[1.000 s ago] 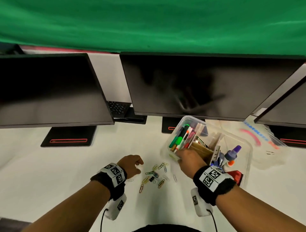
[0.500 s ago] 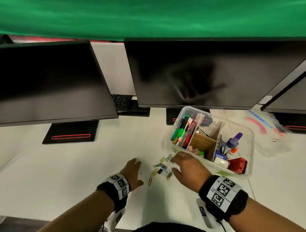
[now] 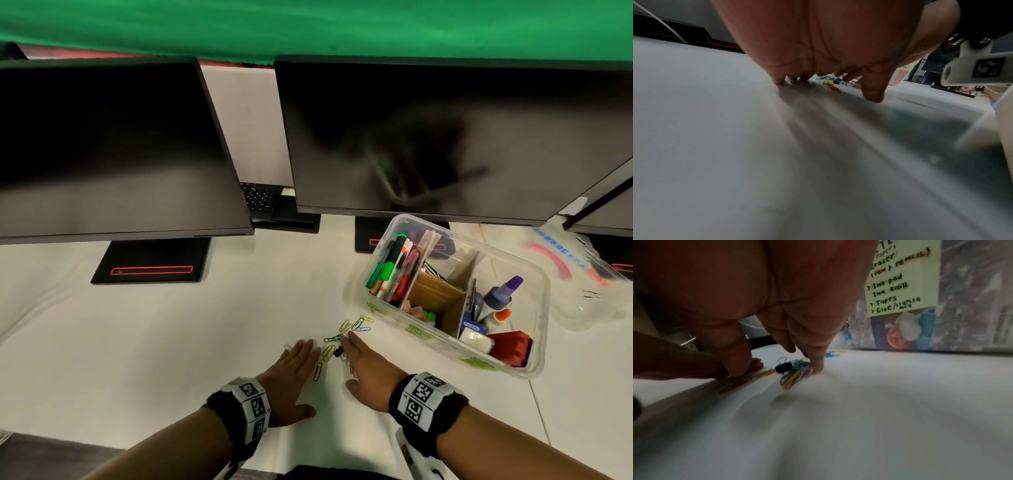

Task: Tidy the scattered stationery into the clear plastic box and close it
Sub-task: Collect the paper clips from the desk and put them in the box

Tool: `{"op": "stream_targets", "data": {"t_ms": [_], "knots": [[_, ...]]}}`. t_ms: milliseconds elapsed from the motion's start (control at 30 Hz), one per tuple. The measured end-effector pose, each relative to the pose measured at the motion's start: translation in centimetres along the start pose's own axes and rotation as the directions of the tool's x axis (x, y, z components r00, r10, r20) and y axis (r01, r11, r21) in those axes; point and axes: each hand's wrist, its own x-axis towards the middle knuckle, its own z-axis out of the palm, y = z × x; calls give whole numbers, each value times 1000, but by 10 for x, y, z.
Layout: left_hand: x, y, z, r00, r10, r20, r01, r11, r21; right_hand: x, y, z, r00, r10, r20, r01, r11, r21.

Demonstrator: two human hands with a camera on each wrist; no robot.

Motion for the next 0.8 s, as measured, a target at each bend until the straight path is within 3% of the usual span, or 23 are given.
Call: {"op": "stream_targets", "data": {"t_ms": [100,233,400,567,667,733,800], "knots": [[2,-1,-6,996,-7,-85,-7,987,-162,10,3,-17,995,16,-103,-23,997,-70],[4,-8,-13,974,-126,-190,82,971,-223,19,5,-30,992,87,-93,-108,960,-257],[7,-10,-14,982,-162,-93,146,976,-162,15,-7,-18,1000,-28,-6,27,994,-106],[12,1,-14,993,-75,-90,59,983,-173,3,-9,-5,988,-139,70,145,984,-100],[17,6,-16,991,-28,-128,-4,970,-242,-2,3,-16,987,-145,-72,148,988,36],[20,6,-21,979,-55,-195,-1,960,-279,-2,14,-25,978,-58,-202,71,996,59],[23,6,-26,969,-102,-223,36,959,-281,0,24,-28,974,40,-221,-34,999,30]]}}
